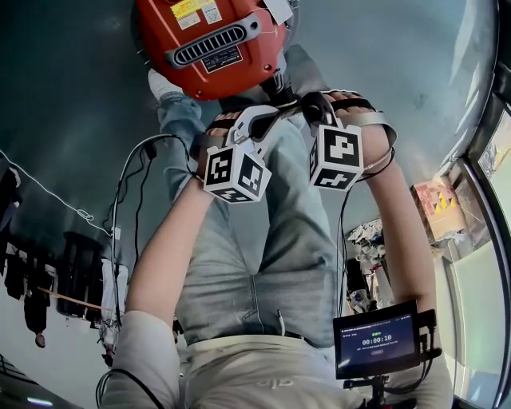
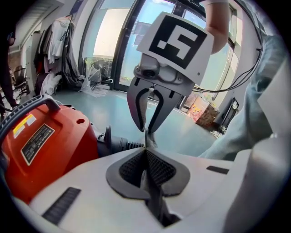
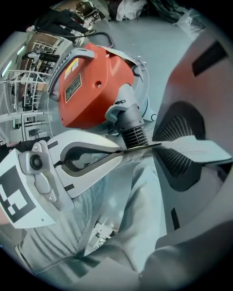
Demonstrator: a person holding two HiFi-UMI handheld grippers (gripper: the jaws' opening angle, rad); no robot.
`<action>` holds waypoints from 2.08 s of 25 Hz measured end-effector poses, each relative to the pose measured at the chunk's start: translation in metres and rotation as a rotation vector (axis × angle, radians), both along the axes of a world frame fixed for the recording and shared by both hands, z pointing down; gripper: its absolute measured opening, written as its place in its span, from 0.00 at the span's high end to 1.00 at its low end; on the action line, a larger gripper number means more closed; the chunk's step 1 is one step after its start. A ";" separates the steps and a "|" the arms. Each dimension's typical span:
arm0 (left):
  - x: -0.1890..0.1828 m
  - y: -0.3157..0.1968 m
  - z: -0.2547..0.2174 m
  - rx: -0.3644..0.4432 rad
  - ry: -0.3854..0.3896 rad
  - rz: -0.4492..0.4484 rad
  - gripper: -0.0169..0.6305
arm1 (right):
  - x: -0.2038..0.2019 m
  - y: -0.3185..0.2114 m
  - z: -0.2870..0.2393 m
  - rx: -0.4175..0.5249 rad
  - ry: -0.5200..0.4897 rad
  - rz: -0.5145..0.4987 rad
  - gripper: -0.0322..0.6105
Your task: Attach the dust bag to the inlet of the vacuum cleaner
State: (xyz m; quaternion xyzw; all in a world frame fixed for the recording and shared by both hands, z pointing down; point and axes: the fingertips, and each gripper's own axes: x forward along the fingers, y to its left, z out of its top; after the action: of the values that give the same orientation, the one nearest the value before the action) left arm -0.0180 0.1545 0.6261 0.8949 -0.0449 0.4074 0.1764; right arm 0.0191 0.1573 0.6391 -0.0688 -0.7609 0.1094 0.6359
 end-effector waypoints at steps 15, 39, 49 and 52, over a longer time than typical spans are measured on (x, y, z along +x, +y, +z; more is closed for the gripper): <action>-0.025 0.005 0.004 -0.182 -0.052 -0.062 0.92 | -0.004 0.014 0.005 0.070 -0.101 -0.103 0.91; -0.016 0.007 0.010 0.166 -0.158 0.136 0.94 | -0.010 0.003 -0.007 0.284 -0.095 -0.115 0.91; -0.016 -0.013 0.006 0.098 -0.160 0.002 0.95 | -0.004 -0.011 -0.012 0.306 -0.068 0.009 0.92; -0.021 -0.023 0.011 0.047 -0.159 -0.069 0.95 | -0.007 -0.023 -0.007 0.316 -0.061 0.042 0.92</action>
State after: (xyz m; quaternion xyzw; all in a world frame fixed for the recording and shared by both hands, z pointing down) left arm -0.0394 0.1319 0.6370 0.8615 -0.0992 0.4699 0.1649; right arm 0.0116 0.1340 0.6319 0.0449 -0.7888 -0.0007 0.6130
